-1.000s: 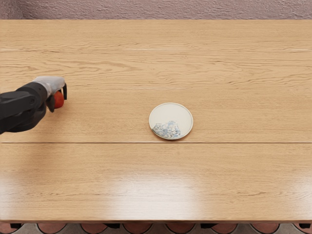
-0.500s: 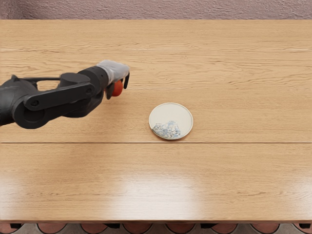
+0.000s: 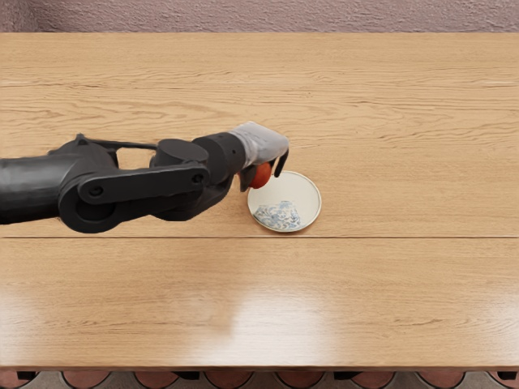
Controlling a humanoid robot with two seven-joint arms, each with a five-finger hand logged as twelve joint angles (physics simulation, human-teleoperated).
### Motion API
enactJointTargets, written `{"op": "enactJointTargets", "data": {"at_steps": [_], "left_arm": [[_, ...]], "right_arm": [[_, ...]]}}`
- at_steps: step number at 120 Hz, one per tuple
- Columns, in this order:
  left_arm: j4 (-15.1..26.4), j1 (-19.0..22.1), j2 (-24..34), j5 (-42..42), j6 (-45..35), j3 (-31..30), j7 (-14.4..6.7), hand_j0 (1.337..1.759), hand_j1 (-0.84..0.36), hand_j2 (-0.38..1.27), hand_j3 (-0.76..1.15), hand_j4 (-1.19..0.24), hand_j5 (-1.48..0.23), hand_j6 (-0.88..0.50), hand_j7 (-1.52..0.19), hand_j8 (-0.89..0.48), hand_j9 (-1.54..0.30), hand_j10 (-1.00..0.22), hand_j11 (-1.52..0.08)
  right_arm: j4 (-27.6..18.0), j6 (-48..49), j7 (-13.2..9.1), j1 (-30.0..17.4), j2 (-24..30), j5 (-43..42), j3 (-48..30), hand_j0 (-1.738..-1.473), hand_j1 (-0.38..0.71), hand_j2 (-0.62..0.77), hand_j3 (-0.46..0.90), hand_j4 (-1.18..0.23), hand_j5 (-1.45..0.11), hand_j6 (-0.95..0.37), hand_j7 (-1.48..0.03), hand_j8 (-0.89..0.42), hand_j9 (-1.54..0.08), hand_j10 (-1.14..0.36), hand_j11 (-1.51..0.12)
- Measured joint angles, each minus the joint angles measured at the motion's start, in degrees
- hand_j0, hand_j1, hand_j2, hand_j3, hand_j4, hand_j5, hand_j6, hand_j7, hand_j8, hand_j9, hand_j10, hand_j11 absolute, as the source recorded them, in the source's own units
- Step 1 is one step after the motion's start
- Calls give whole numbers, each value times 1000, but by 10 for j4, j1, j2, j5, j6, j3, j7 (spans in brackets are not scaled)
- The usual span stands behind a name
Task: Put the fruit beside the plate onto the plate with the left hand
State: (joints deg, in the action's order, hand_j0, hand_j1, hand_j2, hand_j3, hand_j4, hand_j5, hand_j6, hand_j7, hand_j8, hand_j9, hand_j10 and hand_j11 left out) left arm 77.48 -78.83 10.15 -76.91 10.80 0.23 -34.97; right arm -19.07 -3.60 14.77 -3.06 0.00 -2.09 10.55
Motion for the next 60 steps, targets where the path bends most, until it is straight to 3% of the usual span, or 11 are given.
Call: {"op": "enactJointTargets", "data": {"at_steps": [34,60], "left_arm": [[6,5,-29,-3,0,0,0,1656,-289,334,0,-617,-864,-415,-842,-410,-841,-622,-845],[5,32,-29,-33,-22,-5,0,1655,-300,353,0,-616,-872,-403,-849,-396,-844,-616,-848]], "right_arm": [[0,0,0,0,0,0,0,-1658,-329,-4,0,-16,-22,-16,-22,-16,-22,-17,-22],[0,0,0,0,0,0,0,-1658,-329,-4,0,-16,-22,-16,-22,-16,-22,-16,-22]]}}
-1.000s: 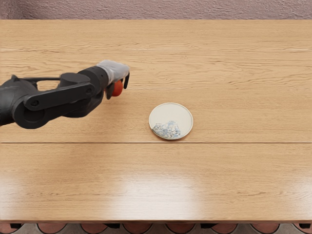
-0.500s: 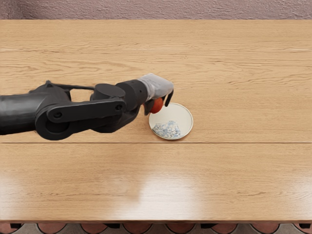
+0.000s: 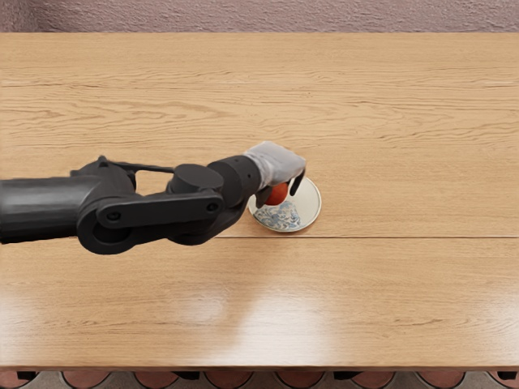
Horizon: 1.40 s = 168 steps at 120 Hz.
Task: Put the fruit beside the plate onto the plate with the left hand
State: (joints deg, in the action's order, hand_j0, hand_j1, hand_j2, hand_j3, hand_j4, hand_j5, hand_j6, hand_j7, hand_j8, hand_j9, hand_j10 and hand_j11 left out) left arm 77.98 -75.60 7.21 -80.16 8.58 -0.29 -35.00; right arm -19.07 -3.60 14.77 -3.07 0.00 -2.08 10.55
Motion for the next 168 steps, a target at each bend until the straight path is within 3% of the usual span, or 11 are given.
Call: {"op": "enactJointTargets", "data": {"at_steps": [40,67,80,108,122,145,168], "left_arm": [[-2,17,-1,-31,-22,-3,0,1656,-275,318,0,-595,-828,-426,-817,-419,-806,-600,-809],[-2,1,-12,9,-16,-2,0,1657,112,112,0,-224,-309,-169,-305,-166,-301,-226,-302],[-1,-40,8,94,11,16,0,1658,206,67,0,-136,-186,-103,-183,-102,-181,-136,-182],[1,-22,188,313,180,193,0,1658,298,23,0,-49,-65,-39,-65,-39,-64,-49,-64],[1,74,262,439,237,285,0,1658,317,14,0,-31,-41,-25,-40,-25,-40,-31,-40],[1,136,361,603,260,356,0,1658,332,7,0,-17,-21,-15,-21,-15,-21,-17,-21],[0,158,374,673,264,377,0,1658,338,4,0,-11,-14,-11,-14,-11,-13,-11,-13]], "right_arm": [[0,0,0,0,0,0,0,-1658,-329,-4,0,-16,-22,-16,-22,-16,-22,-16,-22],[0,0,0,0,0,0,0,-1658,-329,-4,0,-16,-22,-16,-22,-16,-22,-16,-22],[0,0,0,0,0,0,0,-1658,-329,-4,0,-16,-22,-16,-22,-16,-22,-17,-22],[0,0,0,0,0,0,0,-1658,-329,-4,0,-16,-22,-16,-22,-16,-22,-17,-22],[0,0,0,0,0,0,0,-1658,-329,-4,0,-16,-22,-16,-22,-16,-22,-17,-22],[0,0,0,0,0,0,0,-1658,-329,-4,0,-16,-22,-16,-22,-16,-22,-16,-22],[0,0,0,0,0,0,0,-1658,-329,-4,0,-16,-22,-16,-22,-16,-22,-16,-22]]}}
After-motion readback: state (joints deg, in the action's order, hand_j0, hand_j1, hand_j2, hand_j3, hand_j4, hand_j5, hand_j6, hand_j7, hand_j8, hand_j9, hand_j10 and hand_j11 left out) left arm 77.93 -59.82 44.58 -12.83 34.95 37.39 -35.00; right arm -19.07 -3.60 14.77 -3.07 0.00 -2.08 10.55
